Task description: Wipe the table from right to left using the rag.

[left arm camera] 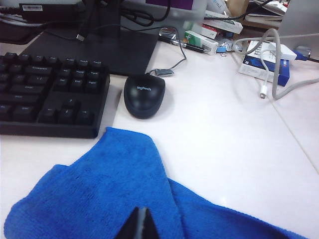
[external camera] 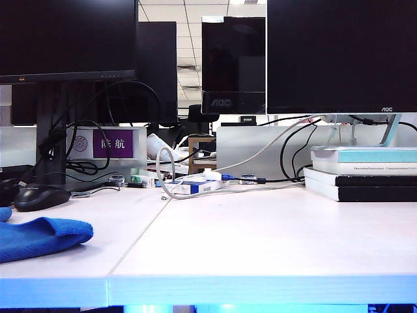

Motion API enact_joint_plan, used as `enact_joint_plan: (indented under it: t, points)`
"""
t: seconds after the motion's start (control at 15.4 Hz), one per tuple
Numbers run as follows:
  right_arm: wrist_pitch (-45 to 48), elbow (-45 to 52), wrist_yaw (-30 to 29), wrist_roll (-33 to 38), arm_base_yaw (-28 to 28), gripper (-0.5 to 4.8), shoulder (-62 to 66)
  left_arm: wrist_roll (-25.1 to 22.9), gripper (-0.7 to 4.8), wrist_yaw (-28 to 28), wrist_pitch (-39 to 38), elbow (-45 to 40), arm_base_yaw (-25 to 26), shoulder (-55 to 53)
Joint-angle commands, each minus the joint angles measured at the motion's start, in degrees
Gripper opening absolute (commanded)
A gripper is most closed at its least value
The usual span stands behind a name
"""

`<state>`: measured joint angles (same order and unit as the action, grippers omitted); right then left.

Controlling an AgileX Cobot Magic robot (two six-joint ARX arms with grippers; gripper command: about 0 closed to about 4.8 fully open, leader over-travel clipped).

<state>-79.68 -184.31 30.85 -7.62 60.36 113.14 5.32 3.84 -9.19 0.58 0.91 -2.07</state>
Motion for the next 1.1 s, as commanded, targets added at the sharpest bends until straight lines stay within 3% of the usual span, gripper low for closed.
enact_joint_plan:
  t: [0.06,0.19,0.32,0.39,0.52,0.65,0.78,0.84,1.04,1.1]
  points:
    - [0.46,-0.13,6.99,-0.66,0.04,-0.05,-3.74,-0.42,-0.05,0.02,-1.03,-0.02,0.02,0.0]
    - [0.48,-0.13,8.48,-7.89,0.09,-0.05,-6.95,-0.42,-0.05,0.02,-1.03,-0.02,0.02,0.0]
    - [0.48,2.56,5.51,-7.56,0.07,-0.05,-10.34,-0.42,-0.05,0.02,-1.03,-0.02,0.02,0.0]
    - [0.5,8.83,4.5,-7.39,0.07,-0.05,-13.64,-0.42,-0.05,0.02,-1.03,-0.02,0.02,0.0]
    - [4.7,28.59,3.74,-7.39,0.02,-0.05,-22.43,-0.42,-0.05,0.02,-1.03,-0.02,0.02,0.0]
    - [21.55,55.49,3.72,-7.41,0.02,-0.05,-34.73,-0.42,-0.05,0.02,-1.03,-0.02,0.02,0.02]
    - [35.28,73.44,3.69,-7.41,-0.2,-0.05,-43.21,-0.42,-0.05,0.02,-1.03,-0.02,0.02,0.02]
    - [43.19,85.99,3.21,-7.41,-3.08,-0.05,-49.35,-0.42,-0.05,0.0,-1.03,-0.02,0.02,0.02]
    - [44.35,100.52,-13.14,-4.33,-16.85,-0.05,-56.59,-0.42,-0.05,0.0,-1.03,-0.02,0.02,0.02]
    - [44.44,105.44,-21.44,-0.79,-25.51,-0.05,-59.25,-0.42,-0.05,0.0,-1.03,-0.02,0.04,0.02]
